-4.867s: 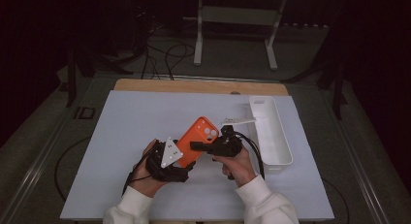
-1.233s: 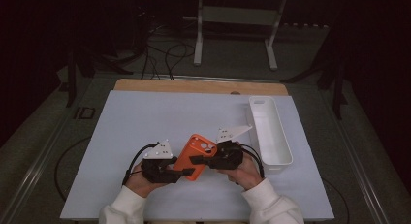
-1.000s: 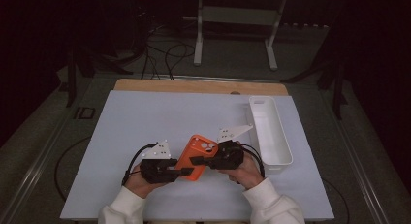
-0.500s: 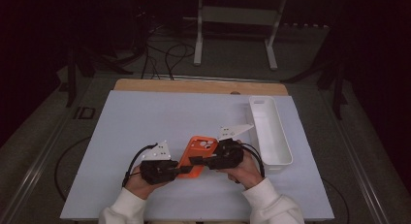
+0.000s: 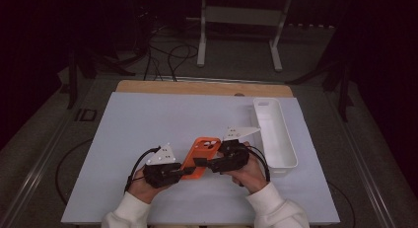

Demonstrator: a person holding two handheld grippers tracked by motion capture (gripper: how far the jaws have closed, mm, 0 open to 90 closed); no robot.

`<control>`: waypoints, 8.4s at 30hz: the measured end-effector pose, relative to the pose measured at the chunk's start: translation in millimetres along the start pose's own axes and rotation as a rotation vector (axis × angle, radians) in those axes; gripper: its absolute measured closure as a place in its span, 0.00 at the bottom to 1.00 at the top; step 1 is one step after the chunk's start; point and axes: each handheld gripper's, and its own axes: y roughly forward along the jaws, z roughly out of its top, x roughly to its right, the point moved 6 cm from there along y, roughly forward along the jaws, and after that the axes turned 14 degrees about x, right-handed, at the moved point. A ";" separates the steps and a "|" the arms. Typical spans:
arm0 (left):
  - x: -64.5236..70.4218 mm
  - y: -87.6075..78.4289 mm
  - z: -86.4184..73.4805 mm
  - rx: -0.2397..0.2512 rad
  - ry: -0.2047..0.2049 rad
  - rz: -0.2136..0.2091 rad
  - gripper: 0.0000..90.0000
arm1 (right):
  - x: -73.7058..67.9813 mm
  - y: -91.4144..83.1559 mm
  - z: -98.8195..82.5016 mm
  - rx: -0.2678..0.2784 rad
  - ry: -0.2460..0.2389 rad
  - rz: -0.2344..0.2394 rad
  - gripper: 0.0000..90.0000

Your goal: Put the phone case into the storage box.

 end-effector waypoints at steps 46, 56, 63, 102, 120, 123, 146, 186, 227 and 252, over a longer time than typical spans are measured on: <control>-11.3 -9.0 7.4 0.108 0.030 0.219 0.95 | -1.2 -12.7 0.4 0.062 -0.010 -0.185 0.18; -12.5 -9.5 7.9 0.121 0.052 0.270 0.95 | -3.4 -13.8 6.4 0.082 -0.008 -0.214 0.13; -11.5 -7.6 7.8 0.127 0.066 0.294 0.95 | -5.7 -11.5 11.7 0.097 -0.006 -0.222 0.11; -4.4 3.0 3.2 0.114 0.148 0.371 0.95 | -9.6 0.7 42.4 0.229 0.057 -0.249 0.10; 5.3 14.8 -4.9 0.100 0.149 0.381 0.94 | -9.7 7.6 41.5 0.271 0.090 -0.312 0.16; 6.1 15.3 -5.3 0.097 0.152 0.374 0.93 | -9.7 8.7 41.1 0.286 0.088 -0.317 0.16; 10.1 19.5 -3.6 0.095 0.116 0.294 0.72 | -11.0 11.0 36.5 0.282 0.067 -0.356 0.18; -9.8 -6.7 7.5 0.141 0.046 0.401 0.00 | -8.0 7.4 37.8 0.274 0.040 -0.389 0.18; -31.2 -44.1 2.0 0.139 0.039 0.442 0.00 | 3.0 3.2 44.4 0.259 0.007 -0.439 0.18; -41.1 -61.9 -1.7 0.140 0.024 0.468 0.00 | 10.4 0.3 50.5 0.262 -0.005 -0.468 0.18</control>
